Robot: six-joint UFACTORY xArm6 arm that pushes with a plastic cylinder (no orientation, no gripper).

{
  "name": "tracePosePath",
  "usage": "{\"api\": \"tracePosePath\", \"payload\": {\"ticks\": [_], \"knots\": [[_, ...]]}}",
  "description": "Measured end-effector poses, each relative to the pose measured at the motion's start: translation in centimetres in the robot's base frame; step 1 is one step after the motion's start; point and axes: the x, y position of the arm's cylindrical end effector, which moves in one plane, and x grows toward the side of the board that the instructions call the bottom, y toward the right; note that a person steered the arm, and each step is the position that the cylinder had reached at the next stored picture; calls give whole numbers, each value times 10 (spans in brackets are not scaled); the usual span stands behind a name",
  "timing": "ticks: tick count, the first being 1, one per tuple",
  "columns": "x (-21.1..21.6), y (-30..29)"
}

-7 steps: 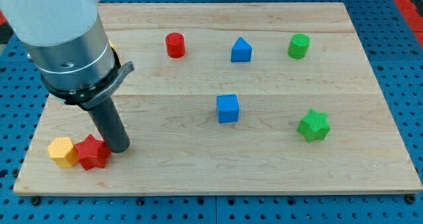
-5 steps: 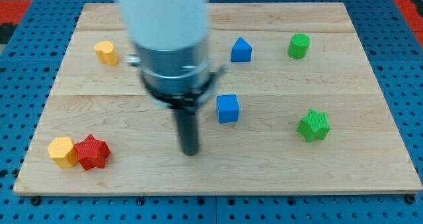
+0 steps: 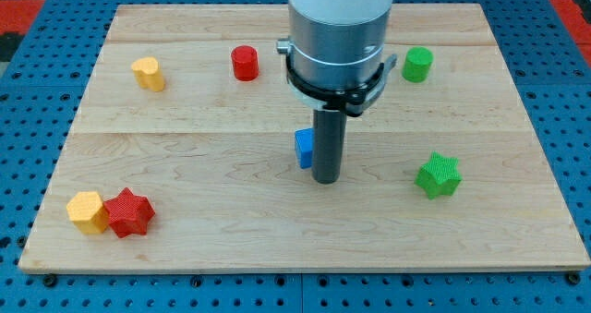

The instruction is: Move blue cube closer to the red star

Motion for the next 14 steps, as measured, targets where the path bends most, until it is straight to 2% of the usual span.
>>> {"api": "tracePosePath", "payload": {"ticks": [1, 2, 3, 4, 5, 6, 7, 8, 9, 10, 11, 13, 14], "knots": [[-27, 33], [-50, 13], [-45, -70], [-4, -131], [8, -131], [-1, -98], [20, -95], [40, -131], [42, -132], [30, -110], [14, -120], [28, -163], [24, -162]]}}
